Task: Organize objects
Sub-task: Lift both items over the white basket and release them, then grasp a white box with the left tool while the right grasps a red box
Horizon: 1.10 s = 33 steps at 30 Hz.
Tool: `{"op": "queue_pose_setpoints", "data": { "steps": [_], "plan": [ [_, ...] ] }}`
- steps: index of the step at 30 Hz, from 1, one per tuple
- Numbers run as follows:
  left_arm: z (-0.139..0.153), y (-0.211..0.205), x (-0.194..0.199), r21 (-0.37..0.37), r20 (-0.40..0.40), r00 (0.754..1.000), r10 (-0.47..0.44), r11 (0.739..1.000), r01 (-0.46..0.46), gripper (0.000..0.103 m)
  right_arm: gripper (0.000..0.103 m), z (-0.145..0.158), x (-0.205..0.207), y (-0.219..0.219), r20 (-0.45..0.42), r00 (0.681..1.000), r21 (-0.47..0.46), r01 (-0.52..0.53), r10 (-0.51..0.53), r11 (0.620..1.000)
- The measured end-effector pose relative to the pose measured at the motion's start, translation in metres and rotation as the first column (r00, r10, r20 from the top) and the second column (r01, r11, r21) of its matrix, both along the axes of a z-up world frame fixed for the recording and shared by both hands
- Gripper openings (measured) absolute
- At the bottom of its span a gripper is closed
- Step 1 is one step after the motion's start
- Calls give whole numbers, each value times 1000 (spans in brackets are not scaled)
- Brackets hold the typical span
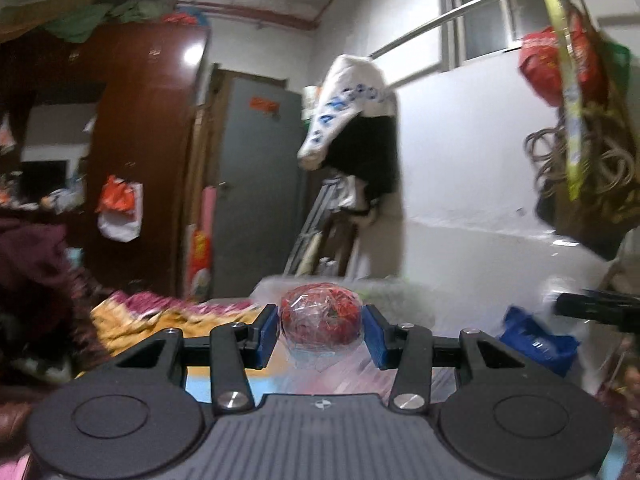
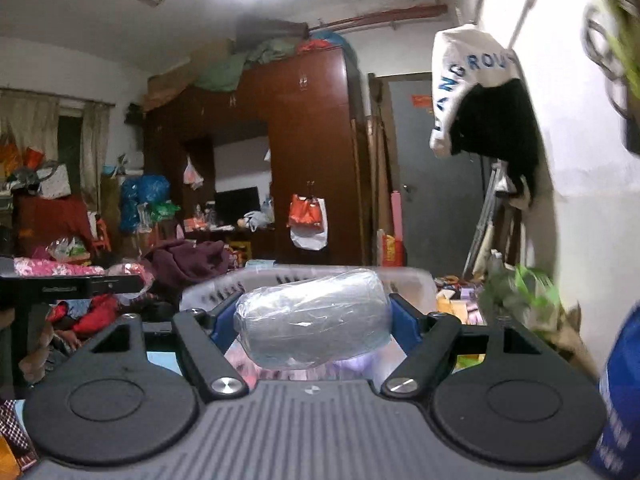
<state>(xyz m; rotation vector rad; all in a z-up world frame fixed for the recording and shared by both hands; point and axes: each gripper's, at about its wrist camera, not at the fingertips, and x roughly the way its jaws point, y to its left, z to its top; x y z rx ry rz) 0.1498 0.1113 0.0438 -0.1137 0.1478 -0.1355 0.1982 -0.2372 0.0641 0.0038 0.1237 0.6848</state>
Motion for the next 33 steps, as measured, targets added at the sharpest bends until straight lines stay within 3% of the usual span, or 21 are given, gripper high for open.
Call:
{"op": "queue_pose_setpoints", "data": {
  "steps": [4,7,11,12,13,14,16,18,22,27,30,33],
  "plan": [
    [29,-10,54,-26,-48,998,-50,998,48,49,78,32,46,38,-5,1000,-77,-9,9,997],
    [24,-21,93,-24,-133,990,-44,999,41,49,78,34,85,63,-54,998,-145,3,-11,989],
    [9,-22,117,-11,-182,983,-30,1000,28,52,78,24,113,71,-103,995,-146,-3,-12,989],
    [6,-24,119,2,-169,985,-31,999,32,59,79,22,116,71,-110,994,-151,-7,-10,989],
    [4,-25,121,17,-168,985,-27,999,31,83,80,19,118,72,-120,993,-155,-12,-7,988],
    [2,-24,123,21,-182,983,-7,1000,11,92,83,16,119,69,-123,992,-144,0,-18,990],
    [2,-20,115,-5,-185,983,13,1000,-14,91,103,15,109,62,-111,993,-132,30,-45,991],
    [4,-15,94,-32,-139,990,-24,999,20,92,103,14,89,49,-61,996,-113,51,-58,992],
    [-8,-16,40,27,-105,994,-9,1000,12,92,103,7,51,9,-66,996,-46,57,-60,997],
    [-57,-7,0,40,-197,980,-42,998,51,92,103,-53,32,-19,-251,966,-179,18,-63,984],
    [-79,7,0,16,-303,952,-49,998,56,92,103,-79,35,-26,-341,938,-202,-5,-66,979],
    [-89,13,-1,-3,-322,944,-69,997,72,92,103,-93,39,-21,-368,927,-237,-21,-70,971]
  ]
}}
